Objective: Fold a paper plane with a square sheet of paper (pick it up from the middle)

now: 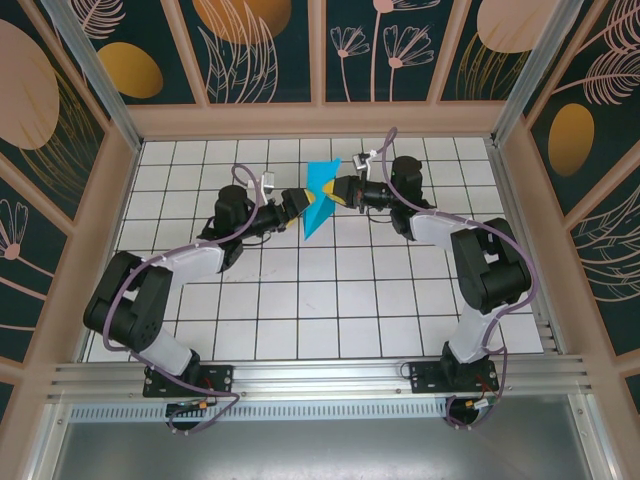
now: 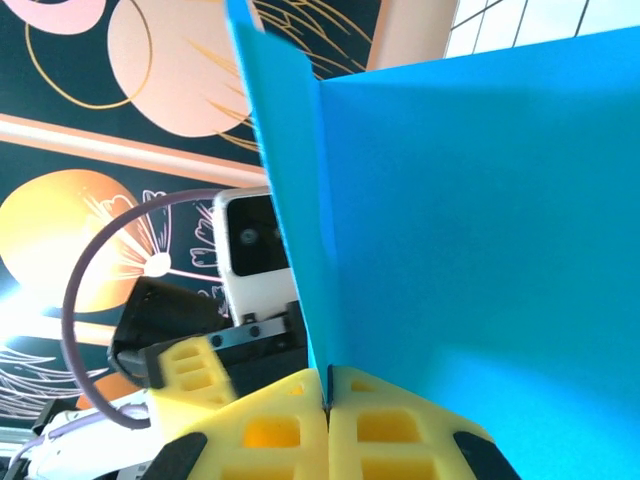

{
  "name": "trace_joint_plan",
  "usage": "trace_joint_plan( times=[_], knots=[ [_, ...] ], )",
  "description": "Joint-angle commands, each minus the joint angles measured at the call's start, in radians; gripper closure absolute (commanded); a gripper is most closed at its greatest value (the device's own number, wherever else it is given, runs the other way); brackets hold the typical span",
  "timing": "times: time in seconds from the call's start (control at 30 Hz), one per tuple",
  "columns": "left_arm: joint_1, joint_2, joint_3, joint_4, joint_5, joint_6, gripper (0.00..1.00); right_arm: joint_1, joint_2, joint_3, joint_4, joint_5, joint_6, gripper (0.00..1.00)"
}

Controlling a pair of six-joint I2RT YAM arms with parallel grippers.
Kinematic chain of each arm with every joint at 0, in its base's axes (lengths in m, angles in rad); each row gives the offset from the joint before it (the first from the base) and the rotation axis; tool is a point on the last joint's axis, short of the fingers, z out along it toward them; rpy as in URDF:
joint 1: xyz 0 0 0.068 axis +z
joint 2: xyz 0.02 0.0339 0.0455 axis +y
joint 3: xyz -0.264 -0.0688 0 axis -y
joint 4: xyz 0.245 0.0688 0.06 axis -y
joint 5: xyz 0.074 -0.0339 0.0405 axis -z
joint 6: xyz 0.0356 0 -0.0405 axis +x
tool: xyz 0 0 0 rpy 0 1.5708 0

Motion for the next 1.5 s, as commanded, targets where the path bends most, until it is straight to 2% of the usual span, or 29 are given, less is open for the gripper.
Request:
trace_joint_plan(
  times=[0.0,0.07,0.27,0.47,0.8,0.9,0.93,1.0,1.1,1.2,1.27,1.37,1.47],
  knots=[
    [0.003,0.018,-0.024,0.049,0.015,-0.027,0.01,0.000,-0.012,0.014,0.084,-0.030,0.034,0.97],
    [0.002,0.022,-0.036,0.135,0.047,-0.063,0.02,0.002,-0.004,0.017,0.081,-0.031,0.034,0.97],
    [0.002,0.028,-0.040,0.233,0.089,-0.099,0.29,0.011,0.022,0.023,0.072,-0.033,0.040,0.97],
    [0.002,0.053,-0.056,0.393,0.107,-0.184,0.46,0.012,0.025,0.014,0.071,-0.038,0.048,0.97],
    [0.003,0.066,-0.065,0.404,0.097,-0.197,0.73,0.013,0.015,-0.003,0.070,-0.038,0.051,0.96],
    [0.003,0.058,-0.066,0.373,0.085,-0.175,0.84,0.010,0.008,-0.003,0.025,-0.031,0.025,0.92],
    [0.002,0.054,-0.066,0.358,0.081,-0.166,0.87,0.006,0.002,0.000,-0.011,-0.026,0.003,0.88],
    [0.002,0.044,-0.063,0.318,0.070,-0.137,0.90,-0.004,-0.022,0.004,-0.102,-0.001,-0.061,0.73],
    [0.002,0.017,-0.040,0.177,0.034,-0.049,0.92,-0.036,-0.077,0.019,-0.309,0.081,-0.209,0.54],
    [0.002,-0.013,0.023,-0.072,-0.039,0.095,0.92,-0.072,-0.127,0.030,-0.494,0.192,-0.335,0.44],
    [0.002,-0.034,0.089,-0.293,-0.130,0.212,0.92,-0.086,-0.160,0.027,-0.591,0.279,-0.405,0.39],
    [-0.021,-0.052,0.202,-0.614,-0.346,0.373,0.92,-0.091,-0.195,0.014,-0.682,0.409,-0.476,0.34],
    [-0.074,-0.035,0.327,-0.873,-0.658,0.496,0.92,-0.091,-0.213,0.003,-0.724,0.503,-0.507,0.31]
  ],
)
